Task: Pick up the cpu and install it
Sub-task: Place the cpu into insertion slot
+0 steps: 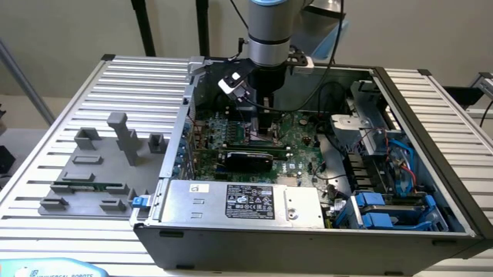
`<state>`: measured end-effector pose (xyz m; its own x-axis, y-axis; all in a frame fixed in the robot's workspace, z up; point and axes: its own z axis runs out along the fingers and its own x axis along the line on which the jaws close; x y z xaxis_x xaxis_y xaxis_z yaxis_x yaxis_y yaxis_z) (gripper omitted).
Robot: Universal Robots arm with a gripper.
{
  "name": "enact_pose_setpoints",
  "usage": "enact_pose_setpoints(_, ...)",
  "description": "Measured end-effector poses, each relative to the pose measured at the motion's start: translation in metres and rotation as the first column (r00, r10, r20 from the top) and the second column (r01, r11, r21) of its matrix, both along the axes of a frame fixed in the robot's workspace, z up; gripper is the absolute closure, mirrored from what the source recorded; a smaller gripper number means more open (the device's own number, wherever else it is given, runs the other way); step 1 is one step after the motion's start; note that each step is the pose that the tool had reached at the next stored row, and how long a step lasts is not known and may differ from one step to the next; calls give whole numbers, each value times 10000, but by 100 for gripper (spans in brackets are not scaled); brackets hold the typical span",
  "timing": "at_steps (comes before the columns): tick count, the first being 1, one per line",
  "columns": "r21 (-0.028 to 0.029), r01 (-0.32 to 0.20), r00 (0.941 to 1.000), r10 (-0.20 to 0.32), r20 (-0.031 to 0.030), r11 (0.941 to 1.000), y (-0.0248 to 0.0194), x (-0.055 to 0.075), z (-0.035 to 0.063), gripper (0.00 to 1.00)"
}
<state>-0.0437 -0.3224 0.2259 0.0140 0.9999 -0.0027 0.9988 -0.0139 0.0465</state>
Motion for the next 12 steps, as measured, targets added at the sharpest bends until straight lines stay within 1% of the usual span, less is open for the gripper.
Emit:
enact_pose_setpoints(6, 1, 2, 10000, -2, -11, 10000, 0, 0, -98, 45)
enact_pose_setpoints(12, 0, 5, 10000, -5, -16, 10000, 4, 0, -143, 45)
